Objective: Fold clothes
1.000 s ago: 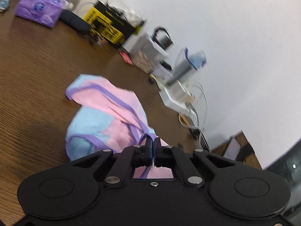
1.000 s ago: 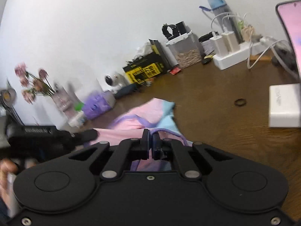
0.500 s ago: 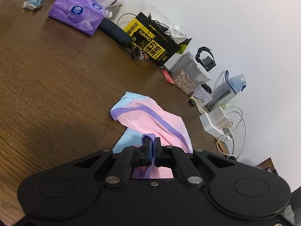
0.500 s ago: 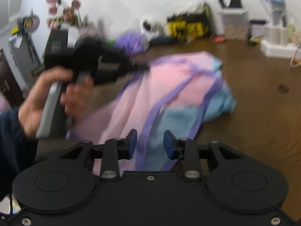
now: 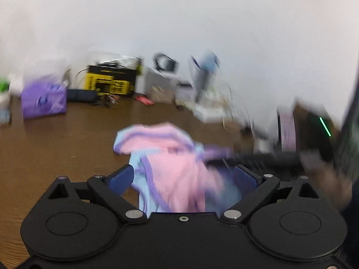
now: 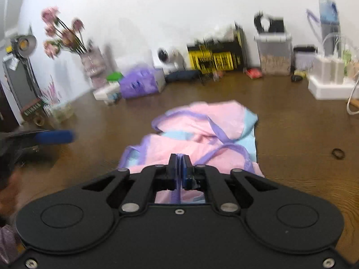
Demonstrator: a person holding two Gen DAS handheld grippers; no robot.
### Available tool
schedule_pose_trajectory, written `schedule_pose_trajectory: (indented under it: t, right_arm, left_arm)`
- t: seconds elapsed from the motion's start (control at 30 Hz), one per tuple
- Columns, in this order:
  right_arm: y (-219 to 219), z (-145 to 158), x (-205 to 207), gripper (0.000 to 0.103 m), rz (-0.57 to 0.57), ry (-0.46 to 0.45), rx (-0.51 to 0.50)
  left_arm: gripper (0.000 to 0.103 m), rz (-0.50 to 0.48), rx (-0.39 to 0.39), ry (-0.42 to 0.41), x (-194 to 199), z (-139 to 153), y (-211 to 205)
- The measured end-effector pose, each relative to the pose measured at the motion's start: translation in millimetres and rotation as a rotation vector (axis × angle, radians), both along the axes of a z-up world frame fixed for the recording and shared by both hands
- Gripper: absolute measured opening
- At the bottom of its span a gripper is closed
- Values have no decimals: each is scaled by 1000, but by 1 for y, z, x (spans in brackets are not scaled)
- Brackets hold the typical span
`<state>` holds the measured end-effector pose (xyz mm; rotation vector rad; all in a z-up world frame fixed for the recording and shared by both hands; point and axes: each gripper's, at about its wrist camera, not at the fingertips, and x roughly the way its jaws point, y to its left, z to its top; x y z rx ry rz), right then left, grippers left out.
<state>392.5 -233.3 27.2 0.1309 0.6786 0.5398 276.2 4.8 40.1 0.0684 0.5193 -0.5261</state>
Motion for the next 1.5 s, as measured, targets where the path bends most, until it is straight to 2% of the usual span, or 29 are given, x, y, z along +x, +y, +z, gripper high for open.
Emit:
schedule_pose_trajectory:
  t: [0.07, 0.1, 0.17, 0.23, 0.27, 0.3, 0.33, 0.37, 0.43, 0.47, 0.57, 0.6, 0.67, 0.73, 0.83, 0.87, 0.97, 1.0, 1.03, 1.07, 1.1, 1.13, 1.17, 1.23, 1.3, 1.37, 1.43, 1.5]
  right_arm:
    - [2, -9, 10, 9, -16, 25, -31]
    - [4, -13, 13, 10, -25, 32, -46]
    - [6, -17, 11, 26, -41, 14, -65]
    - [6, -17, 9, 36, -44, 12, -62]
    - [5, -16, 7, 45, -50, 3, -62]
    - [3, -11, 1, 51, -64, -21, -70]
    - [-1, -3, -9, 61, -84, -59, -90]
    - [-1, 2, -16, 65, -96, -94, -108]
    - [-2, 15, -38, 66, -102, -171, -163]
    - [0, 18, -48, 66, -97, -190, -185]
    - [18, 23, -81, 63, -44, -229, -250]
    - [25, 24, -90, 60, -24, -237, -272]
    - [41, 16, -90, 44, 22, -221, -319]
    - [55, 3, -80, 37, 24, -188, -361]
    - [62, -8, -68, 5, 11, -150, -390]
    - [62, -8, -68, 5, 11, -149, -389]
    - [56, 0, -77, 4, -3, -173, -374]
    - [52, 5, -82, 4, -11, -187, -364]
    - [46, 14, -89, 4, -22, -204, -341]
    - [40, 22, -95, 4, -32, -218, -321]
    - [36, 27, -100, 4, -38, -225, -308]
    - [29, 35, -108, 4, -44, -236, -282]
    - [23, 42, -115, 4, -45, -244, -257]
    - [18, 50, -123, 4, -46, -255, -244]
    - [16, 54, -129, 4, -43, -265, -246]
    - [16, 56, -135, 4, -34, -272, -248]
    - [17, 57, -139, 4, -23, -275, -250]
    - [19, 57, -143, 4, -11, -277, -254]
  left_arm:
    - [93, -27, 122, -13, -8, -13, -14]
    - [90, -34, 149, 6, -8, -18, -16]
    - [70, -45, 190, 51, -4, -29, -17]
    - [31, -49, 214, 97, 1, -38, -17]
    - [27, -25, 168, 145, 11, -41, -13]
    - [17, -5, 134, 174, 17, -41, -9]
    - [14, 15, 103, 198, 22, -41, -5]
    - [14, 47, 24, 248, 32, -39, 4]
    - [13, 59, -98, 306, 42, -37, 15]
    - [12, 61, -174, 335, 46, -36, 22]
    - [12, 77, -325, 381, 55, -33, 35]
    - [12, 82, -349, 392, 58, -32, 37]
    - [12, 92, -378, 404, 59, -30, 40]
    - [12, 103, -395, 400, 56, -26, 42]
    - [12, 118, -402, 383, 50, -21, 45]
    - [12, 131, -390, 375, 48, -21, 47]
    - [18, 192, -264, 284, 42, -20, 42]
    - [42, 208, -198, 246, 37, -19, 36]
    - [75, 222, -127, 207, 32, -17, 30]
    - [83, 236, -57, 168, 26, -16, 24]
    - [85, 218, 0, 110, 19, -13, 17]
    - [85, 205, 20, 81, 15, -12, 15]
    - [85, 147, 63, -14, -1, -6, 4]
    - [85, 78, 108, -97, -18, -1, -15]
    - [85, 51, 161, -120, -23, -2, -36]
    - [85, 70, 198, -115, -19, -6, -52]
    - [84, 84, 208, -102, -13, -8, -61]
    - [84, 75, 185, -102, -7, -8, -71]
